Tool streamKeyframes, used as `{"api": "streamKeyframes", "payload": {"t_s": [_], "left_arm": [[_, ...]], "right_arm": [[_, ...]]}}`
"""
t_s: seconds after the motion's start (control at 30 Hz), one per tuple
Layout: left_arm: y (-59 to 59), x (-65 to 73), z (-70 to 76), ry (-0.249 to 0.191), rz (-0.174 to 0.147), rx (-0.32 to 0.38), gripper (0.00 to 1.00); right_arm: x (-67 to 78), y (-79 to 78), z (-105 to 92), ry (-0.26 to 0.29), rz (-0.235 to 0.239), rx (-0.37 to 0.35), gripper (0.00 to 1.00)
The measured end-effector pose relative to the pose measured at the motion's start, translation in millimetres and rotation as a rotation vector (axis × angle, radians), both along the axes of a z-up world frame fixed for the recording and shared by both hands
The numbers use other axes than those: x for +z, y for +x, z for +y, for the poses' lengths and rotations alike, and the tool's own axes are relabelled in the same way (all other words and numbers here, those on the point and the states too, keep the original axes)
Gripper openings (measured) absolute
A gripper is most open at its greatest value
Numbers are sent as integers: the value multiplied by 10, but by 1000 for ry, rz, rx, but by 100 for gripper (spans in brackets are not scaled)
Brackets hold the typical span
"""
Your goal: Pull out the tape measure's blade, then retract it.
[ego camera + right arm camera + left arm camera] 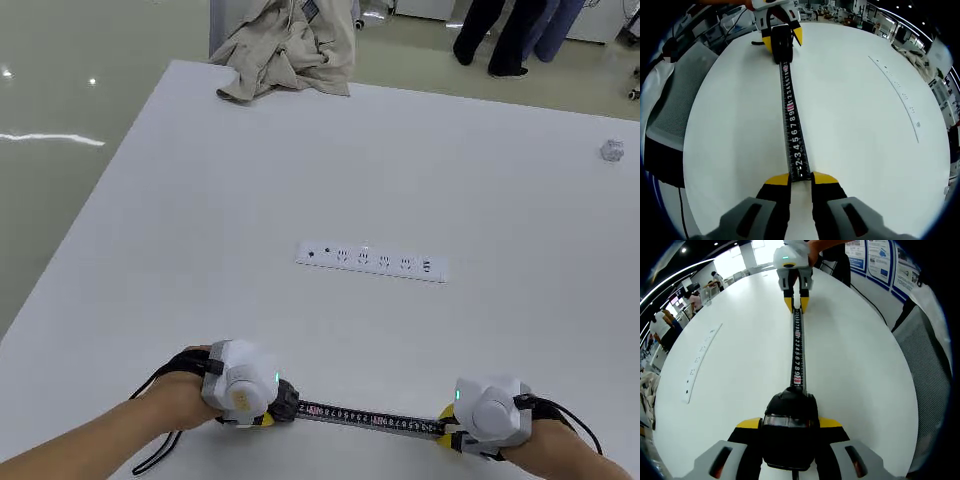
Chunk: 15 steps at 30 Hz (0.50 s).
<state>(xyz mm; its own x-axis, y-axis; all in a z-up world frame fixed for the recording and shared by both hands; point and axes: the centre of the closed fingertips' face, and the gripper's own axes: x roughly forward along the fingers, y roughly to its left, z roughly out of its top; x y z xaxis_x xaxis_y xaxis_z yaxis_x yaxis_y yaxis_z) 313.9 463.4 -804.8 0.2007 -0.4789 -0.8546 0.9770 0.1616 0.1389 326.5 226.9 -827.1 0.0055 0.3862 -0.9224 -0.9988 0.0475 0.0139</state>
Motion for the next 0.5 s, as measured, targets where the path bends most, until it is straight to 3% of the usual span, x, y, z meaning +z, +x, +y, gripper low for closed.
{"api": "streamKeyframes", "payload": {"t_s": [0.5], "left_arm": [[3, 19, 0, -18, -4, 34, 39]], "right_arm": [[4, 1, 2, 2, -7, -18, 17]]}}
